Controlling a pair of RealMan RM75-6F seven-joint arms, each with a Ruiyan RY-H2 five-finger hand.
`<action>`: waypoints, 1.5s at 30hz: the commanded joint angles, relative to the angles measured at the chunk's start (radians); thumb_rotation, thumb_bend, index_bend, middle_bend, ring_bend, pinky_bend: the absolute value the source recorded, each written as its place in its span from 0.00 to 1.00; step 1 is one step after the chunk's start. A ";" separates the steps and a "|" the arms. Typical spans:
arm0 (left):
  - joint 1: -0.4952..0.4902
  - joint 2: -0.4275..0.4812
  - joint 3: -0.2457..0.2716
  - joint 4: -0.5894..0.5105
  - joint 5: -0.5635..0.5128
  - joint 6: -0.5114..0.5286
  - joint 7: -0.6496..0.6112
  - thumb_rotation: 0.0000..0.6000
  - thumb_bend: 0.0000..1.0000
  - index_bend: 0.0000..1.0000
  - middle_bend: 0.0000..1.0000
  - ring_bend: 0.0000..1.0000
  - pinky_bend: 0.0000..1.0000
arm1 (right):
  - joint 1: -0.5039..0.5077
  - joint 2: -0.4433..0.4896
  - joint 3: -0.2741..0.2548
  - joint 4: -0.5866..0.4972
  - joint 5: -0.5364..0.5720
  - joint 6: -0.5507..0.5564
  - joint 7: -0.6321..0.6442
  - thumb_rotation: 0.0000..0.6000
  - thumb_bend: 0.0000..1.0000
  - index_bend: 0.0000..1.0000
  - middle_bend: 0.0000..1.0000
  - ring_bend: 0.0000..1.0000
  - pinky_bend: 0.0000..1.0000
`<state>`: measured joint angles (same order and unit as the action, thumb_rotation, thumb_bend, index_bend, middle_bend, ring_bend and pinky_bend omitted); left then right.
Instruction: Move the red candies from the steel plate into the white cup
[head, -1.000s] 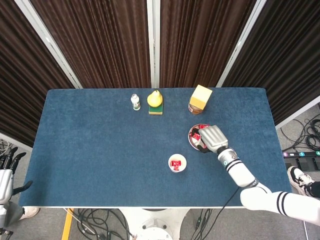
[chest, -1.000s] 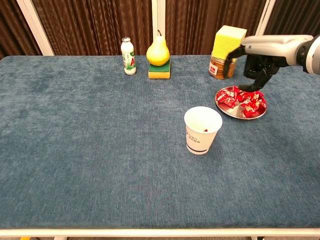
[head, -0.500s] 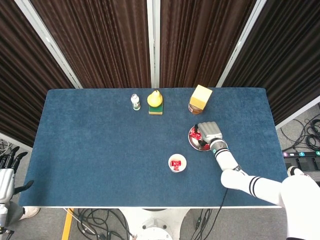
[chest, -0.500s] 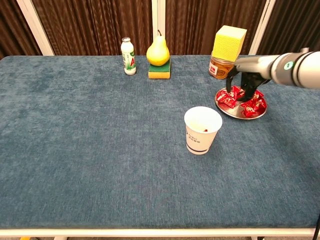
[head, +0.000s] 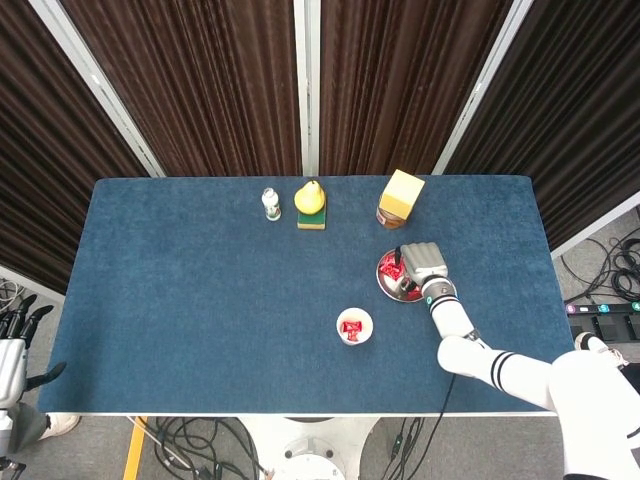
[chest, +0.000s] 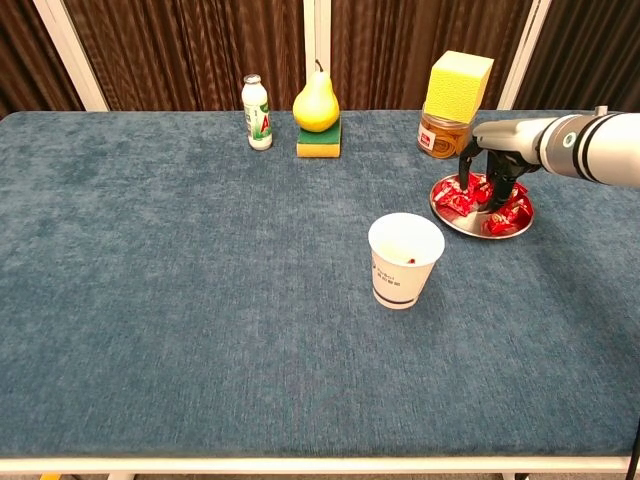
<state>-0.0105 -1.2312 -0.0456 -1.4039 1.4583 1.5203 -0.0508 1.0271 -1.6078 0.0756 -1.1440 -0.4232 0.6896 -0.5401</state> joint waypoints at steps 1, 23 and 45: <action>0.001 0.000 0.000 0.000 0.000 0.000 0.000 1.00 0.10 0.23 0.16 0.18 0.16 | 0.006 -0.020 0.005 0.030 0.008 -0.013 -0.003 1.00 0.17 0.40 0.93 0.97 1.00; -0.023 -0.002 0.006 0.003 0.038 -0.005 0.003 1.00 0.10 0.23 0.16 0.18 0.16 | 0.030 -0.079 0.018 0.108 0.039 -0.031 -0.048 1.00 0.28 0.45 0.93 0.97 1.00; -0.026 -0.006 0.016 0.018 0.047 -0.004 -0.014 1.00 0.10 0.23 0.16 0.18 0.16 | 0.045 -0.123 0.019 0.148 0.042 -0.036 -0.094 1.00 0.31 0.54 0.94 0.97 1.00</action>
<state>-0.0363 -1.2369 -0.0296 -1.3859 1.5053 1.5160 -0.0644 1.0716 -1.7313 0.0940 -0.9949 -0.3808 0.6534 -0.6336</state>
